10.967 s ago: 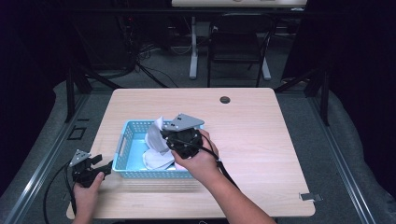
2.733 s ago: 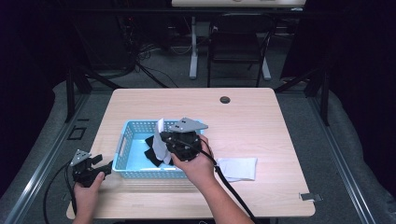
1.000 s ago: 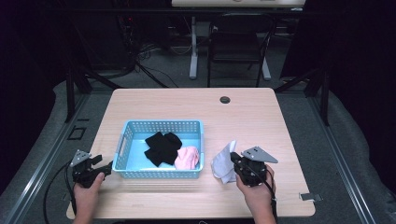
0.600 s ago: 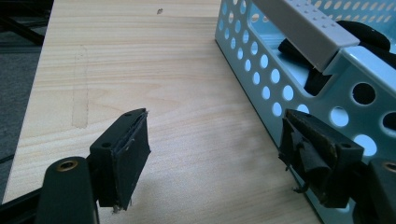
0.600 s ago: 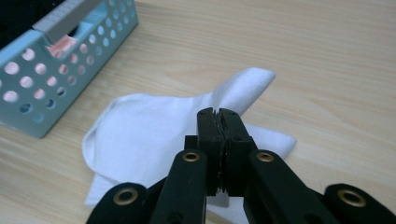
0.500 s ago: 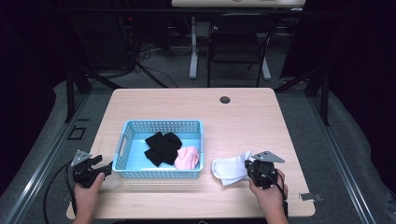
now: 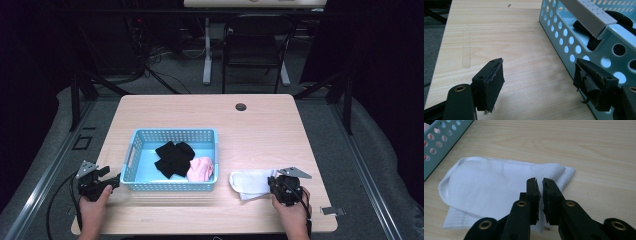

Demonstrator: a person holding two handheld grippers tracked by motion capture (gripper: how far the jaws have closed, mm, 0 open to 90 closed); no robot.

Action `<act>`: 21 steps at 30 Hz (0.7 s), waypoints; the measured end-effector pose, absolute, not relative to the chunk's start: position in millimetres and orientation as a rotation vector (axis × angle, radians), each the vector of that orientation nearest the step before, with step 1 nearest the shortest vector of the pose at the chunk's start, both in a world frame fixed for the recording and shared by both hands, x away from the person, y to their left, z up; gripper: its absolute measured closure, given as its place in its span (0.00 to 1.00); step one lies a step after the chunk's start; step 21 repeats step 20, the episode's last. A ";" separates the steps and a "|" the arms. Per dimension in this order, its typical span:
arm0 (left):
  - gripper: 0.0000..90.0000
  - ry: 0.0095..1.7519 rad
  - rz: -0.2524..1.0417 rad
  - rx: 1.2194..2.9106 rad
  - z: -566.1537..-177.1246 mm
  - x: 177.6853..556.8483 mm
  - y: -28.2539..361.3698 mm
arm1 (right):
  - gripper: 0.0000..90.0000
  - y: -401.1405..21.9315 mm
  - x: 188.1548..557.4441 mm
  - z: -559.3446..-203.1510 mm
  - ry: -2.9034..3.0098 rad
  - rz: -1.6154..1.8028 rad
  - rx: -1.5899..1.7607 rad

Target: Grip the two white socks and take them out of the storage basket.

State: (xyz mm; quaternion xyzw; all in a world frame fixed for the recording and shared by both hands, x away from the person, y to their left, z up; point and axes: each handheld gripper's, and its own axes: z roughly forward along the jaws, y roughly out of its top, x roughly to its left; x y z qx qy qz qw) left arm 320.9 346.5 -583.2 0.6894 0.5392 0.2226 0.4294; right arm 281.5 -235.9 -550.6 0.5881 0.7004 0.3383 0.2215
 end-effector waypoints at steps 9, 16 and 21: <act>0.27 1.354 0.559 1.711 -582.6 319.5 348.8 | 0.67 -245.3 269.2 -546.5 1.903 0.985 1.552; 0.27 1.345 0.560 1.711 -583.1 320.4 346.1 | 0.56 -256.1 256.1 -546.9 1.864 1.030 1.502; 0.27 1.351 0.561 1.708 -583.9 321.6 346.9 | 0.54 -255.2 261.5 -551.3 1.861 1.039 1.498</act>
